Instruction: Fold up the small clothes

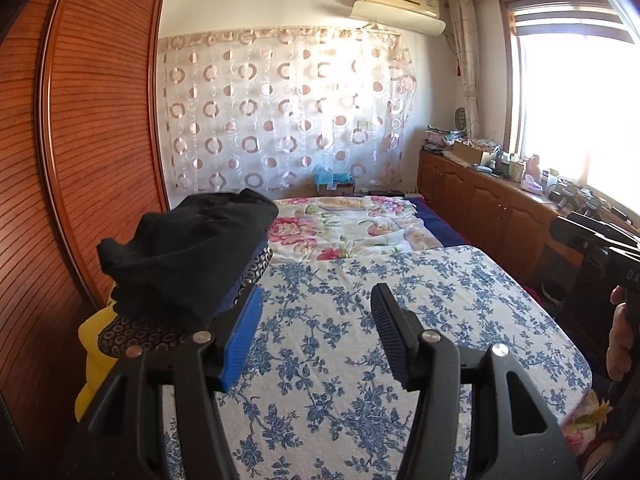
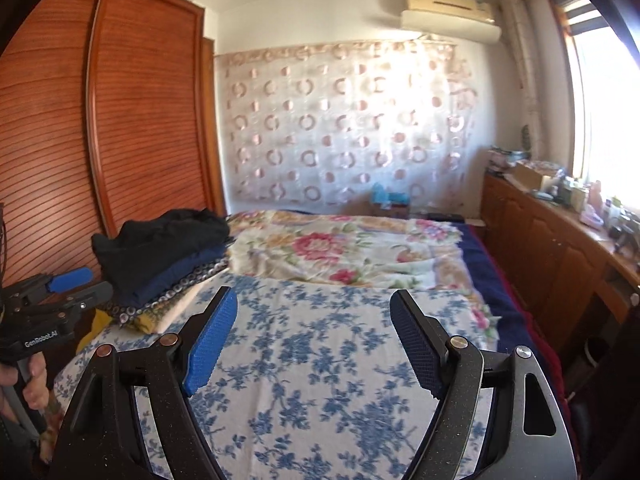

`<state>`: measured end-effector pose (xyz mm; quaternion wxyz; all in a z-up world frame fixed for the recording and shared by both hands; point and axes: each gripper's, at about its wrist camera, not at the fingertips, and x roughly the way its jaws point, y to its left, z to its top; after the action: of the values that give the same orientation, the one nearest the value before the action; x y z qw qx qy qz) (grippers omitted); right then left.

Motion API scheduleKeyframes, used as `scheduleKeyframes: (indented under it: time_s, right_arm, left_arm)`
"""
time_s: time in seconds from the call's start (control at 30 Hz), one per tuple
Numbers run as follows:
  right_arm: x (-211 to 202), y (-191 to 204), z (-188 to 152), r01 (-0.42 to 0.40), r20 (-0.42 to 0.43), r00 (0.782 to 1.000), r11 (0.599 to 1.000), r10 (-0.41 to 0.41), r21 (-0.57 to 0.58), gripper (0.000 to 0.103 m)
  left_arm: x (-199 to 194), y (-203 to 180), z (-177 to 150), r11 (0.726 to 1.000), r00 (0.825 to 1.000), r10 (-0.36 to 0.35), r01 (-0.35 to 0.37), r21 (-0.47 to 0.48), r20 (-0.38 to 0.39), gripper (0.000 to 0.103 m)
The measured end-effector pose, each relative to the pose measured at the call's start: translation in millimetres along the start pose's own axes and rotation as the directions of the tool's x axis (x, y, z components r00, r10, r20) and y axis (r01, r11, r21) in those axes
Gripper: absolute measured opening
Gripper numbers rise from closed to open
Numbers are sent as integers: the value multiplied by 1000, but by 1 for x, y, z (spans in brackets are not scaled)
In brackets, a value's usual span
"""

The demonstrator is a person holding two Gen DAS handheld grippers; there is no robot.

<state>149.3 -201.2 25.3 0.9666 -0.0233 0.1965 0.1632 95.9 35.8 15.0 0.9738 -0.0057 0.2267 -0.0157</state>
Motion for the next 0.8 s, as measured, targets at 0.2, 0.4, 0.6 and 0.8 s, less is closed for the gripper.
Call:
scheduleKeyframes:
  time_s: [0.2, 0.4, 0.6, 0.8]
  right_arm:
    - [-17, -10, 1, 25, 27, 999, 999, -25, 21, 81]
    - [-21, -10, 0, 35, 33, 999, 999, -36, 24, 81]
    - [-26, -10, -4, 44, 33, 998, 999, -45, 21, 81]
    - [-28, -10, -5, 46, 32, 998, 999, -47, 21, 81]
  left_arm:
    - [-11, -3, 4, 1000, 1000, 9, -9, 3, 9, 56]
    - [-12, -1, 3, 1000, 1000, 13, -13, -6, 3, 56]
    - [-11, 0, 3, 1000, 1000, 15, -15, -10, 2, 56]
    - [-11, 0, 3, 1000, 1000, 18, -18, -10, 2, 56]
